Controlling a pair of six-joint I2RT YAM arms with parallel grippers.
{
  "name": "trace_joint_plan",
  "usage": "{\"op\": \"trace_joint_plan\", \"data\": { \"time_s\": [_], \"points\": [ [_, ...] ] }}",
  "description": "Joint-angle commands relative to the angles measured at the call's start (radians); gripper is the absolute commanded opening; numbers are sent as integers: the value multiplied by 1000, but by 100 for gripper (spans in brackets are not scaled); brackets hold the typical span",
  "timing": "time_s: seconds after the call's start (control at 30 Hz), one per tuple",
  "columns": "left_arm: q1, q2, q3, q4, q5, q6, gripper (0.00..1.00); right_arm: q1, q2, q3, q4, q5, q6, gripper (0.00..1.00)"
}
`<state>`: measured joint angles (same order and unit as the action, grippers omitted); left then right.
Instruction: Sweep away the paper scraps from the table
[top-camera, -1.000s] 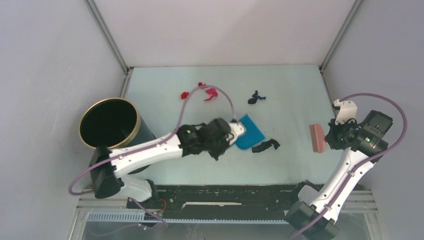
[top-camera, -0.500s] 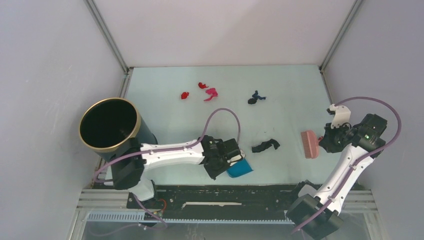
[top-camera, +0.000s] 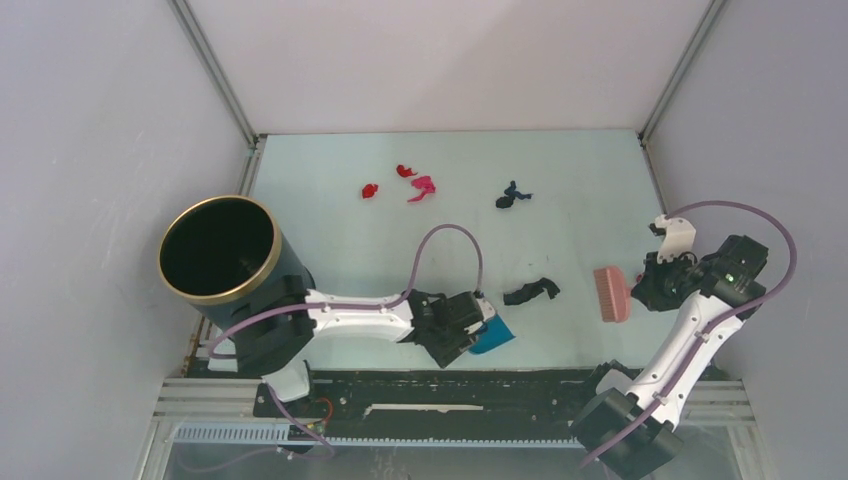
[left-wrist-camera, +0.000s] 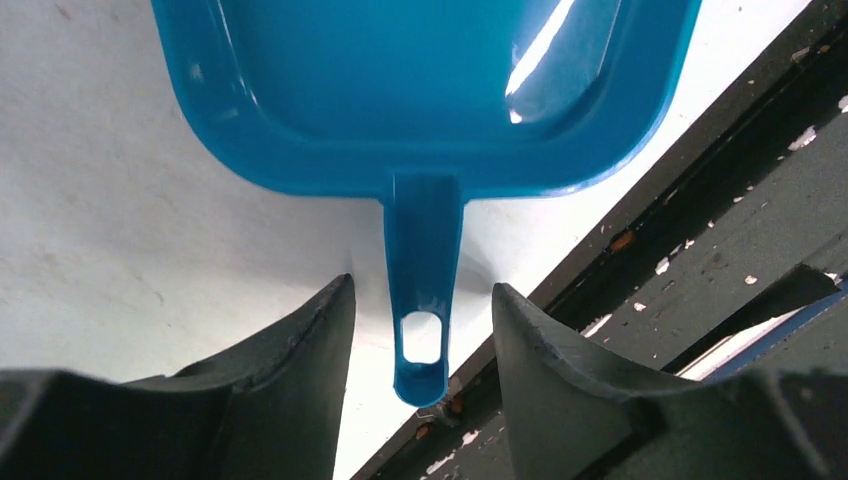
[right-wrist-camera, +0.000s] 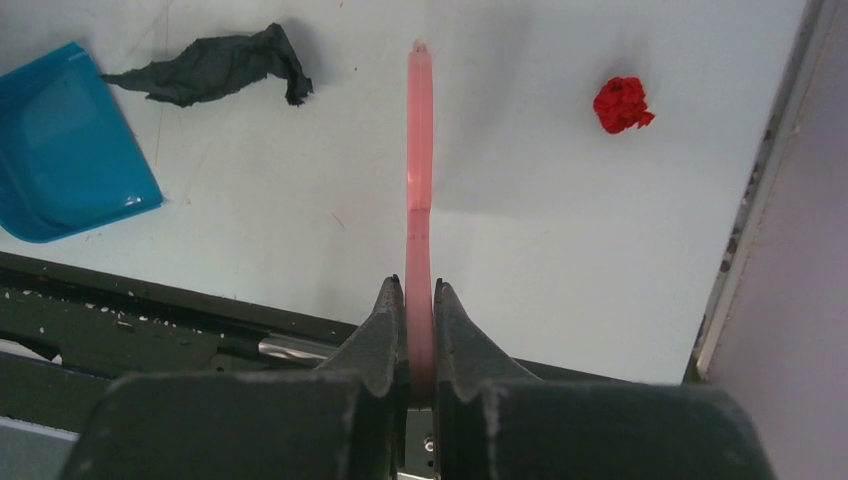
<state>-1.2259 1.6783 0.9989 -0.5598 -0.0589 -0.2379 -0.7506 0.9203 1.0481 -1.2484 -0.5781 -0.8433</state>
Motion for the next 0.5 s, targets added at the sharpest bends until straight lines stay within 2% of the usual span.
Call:
{"op": "trace_joint_plan", "data": {
  "time_s": [0.0,0.23,0.27,0.3,0.33,0.47],
  "points": [
    [-42,-122,-127,273,-105,-86,58,-12,-25,-33,1,-26,-23,0],
    [-120,-178,-270,421,-212,-125,57,-12,-17,-70,5,-50,-12,0],
    [-125,-187,-293,443,-222,-150,62,-12,-15,-73,4,-53,-11,0],
    [-125,-195,-321,459,-241,-182,92,-13,-15,-74,3,-55,-11,0],
    [-126,-204,-341,481,-239,-195,99,-13,-14,-77,1,-57,-11,0],
    [-126,-210,-369,499,-227,-215,100,-13,-26,-88,-2,-60,-18,0]
  ]
}}
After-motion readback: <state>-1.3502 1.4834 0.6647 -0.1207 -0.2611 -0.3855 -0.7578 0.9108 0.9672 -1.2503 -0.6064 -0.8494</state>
